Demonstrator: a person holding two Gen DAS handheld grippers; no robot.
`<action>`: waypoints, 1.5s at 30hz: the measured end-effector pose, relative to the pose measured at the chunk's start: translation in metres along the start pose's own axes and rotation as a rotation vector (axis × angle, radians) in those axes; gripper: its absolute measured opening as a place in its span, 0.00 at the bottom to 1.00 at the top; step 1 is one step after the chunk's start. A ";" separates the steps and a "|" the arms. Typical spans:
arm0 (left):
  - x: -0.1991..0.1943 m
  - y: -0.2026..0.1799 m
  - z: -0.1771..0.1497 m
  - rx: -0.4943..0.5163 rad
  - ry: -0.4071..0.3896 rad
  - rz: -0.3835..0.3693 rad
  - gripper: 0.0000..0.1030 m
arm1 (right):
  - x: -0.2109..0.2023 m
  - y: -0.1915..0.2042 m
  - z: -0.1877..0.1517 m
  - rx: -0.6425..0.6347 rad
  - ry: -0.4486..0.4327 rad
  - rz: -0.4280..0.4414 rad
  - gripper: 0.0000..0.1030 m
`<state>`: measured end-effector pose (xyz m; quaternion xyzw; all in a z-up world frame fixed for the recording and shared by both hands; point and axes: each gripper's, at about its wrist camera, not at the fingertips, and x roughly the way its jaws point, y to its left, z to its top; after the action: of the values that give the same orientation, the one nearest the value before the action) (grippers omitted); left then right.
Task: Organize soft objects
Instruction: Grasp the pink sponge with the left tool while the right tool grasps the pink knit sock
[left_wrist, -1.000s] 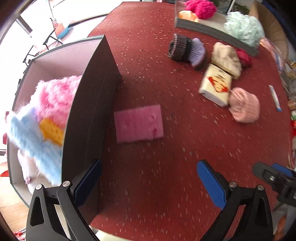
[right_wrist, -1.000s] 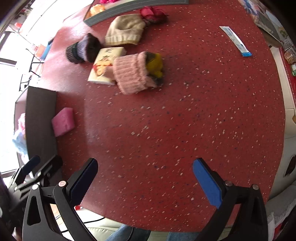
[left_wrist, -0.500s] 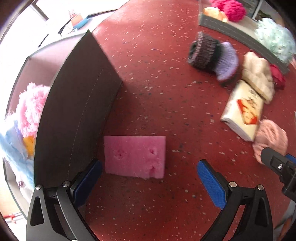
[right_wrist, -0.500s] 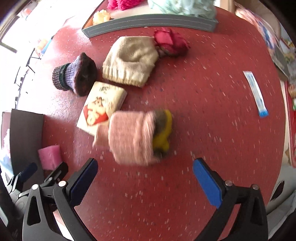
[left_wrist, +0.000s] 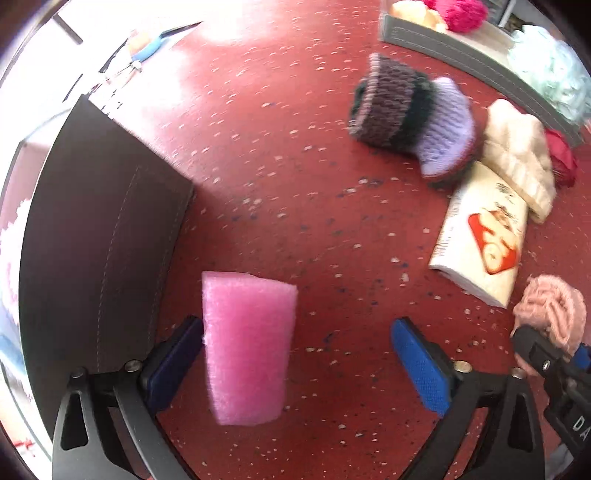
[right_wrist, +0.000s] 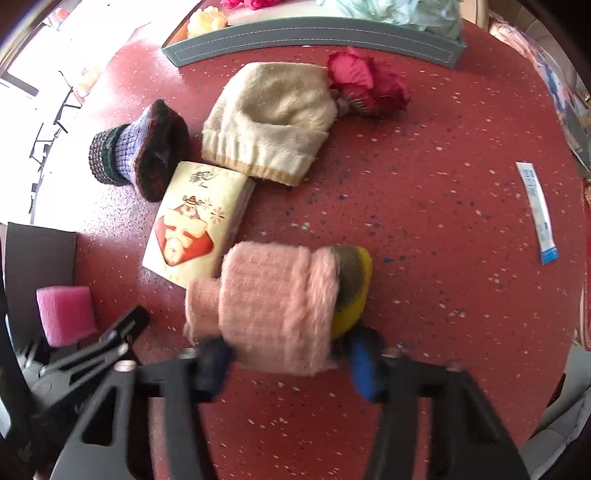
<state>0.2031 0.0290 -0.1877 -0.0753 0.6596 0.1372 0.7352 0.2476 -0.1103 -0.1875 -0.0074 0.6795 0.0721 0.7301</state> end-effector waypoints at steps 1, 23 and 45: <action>-0.003 -0.002 -0.002 0.009 -0.006 -0.025 0.80 | -0.002 -0.002 -0.001 0.001 0.002 -0.001 0.49; -0.036 0.006 -0.002 -0.046 -0.092 -0.048 0.95 | -0.010 -0.060 -0.101 0.196 0.098 0.070 0.49; 0.013 0.023 0.070 -0.061 0.061 -0.039 0.50 | -0.059 -0.097 -0.137 0.270 0.040 0.109 0.50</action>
<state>0.2642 0.0725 -0.1910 -0.1147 0.6757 0.1406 0.7145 0.1188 -0.2266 -0.1476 0.1261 0.6967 0.0195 0.7059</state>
